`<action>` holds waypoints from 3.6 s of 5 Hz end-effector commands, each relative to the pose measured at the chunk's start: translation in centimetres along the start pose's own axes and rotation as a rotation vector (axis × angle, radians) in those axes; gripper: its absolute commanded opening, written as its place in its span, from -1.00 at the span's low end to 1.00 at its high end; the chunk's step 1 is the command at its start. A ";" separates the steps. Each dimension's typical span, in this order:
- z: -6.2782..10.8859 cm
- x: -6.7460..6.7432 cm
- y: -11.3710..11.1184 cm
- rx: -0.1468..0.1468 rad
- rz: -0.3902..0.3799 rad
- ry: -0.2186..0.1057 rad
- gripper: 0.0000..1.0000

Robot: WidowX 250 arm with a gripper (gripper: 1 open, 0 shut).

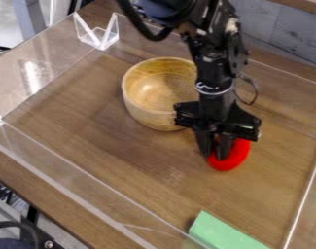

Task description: Move the red fruit to the right

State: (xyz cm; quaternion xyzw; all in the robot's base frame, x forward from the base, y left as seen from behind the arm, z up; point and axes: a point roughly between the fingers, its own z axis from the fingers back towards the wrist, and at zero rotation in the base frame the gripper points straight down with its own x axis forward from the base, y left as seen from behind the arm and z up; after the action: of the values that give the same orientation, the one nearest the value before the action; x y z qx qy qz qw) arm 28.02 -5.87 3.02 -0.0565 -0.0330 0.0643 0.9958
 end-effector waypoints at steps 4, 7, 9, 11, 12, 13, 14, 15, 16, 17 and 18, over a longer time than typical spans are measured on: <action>2.6 0.6 -0.8 -0.034 -0.001 -0.036 -1.00; 7.6 -0.2 0.2 -0.094 -0.061 -0.066 -1.00; 11.7 -3.2 6.0 -0.091 -0.117 -0.044 -1.00; 11.9 -5.3 11.5 -0.068 -0.123 -0.027 -1.00; 10.1 -5.5 13.3 -0.045 -0.127 -0.021 -1.00; 8.0 -5.0 14.3 -0.027 -0.089 -0.014 -1.00; 6.1 -5.1 14.5 -0.006 -0.061 -0.002 -1.00; 4.6 -5.4 14.9 0.010 -0.028 0.011 -1.00; 3.7 -5.7 15.3 0.022 -0.010 0.021 -1.00; 2.7 -6.9 14.9 0.029 -0.004 0.031 1.00; 2.1 -8.0 14.5 0.034 0.011 0.048 1.00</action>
State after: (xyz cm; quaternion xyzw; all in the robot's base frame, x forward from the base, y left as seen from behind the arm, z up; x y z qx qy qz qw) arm 17.81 7.42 2.58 -0.0469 0.0016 0.0670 0.9967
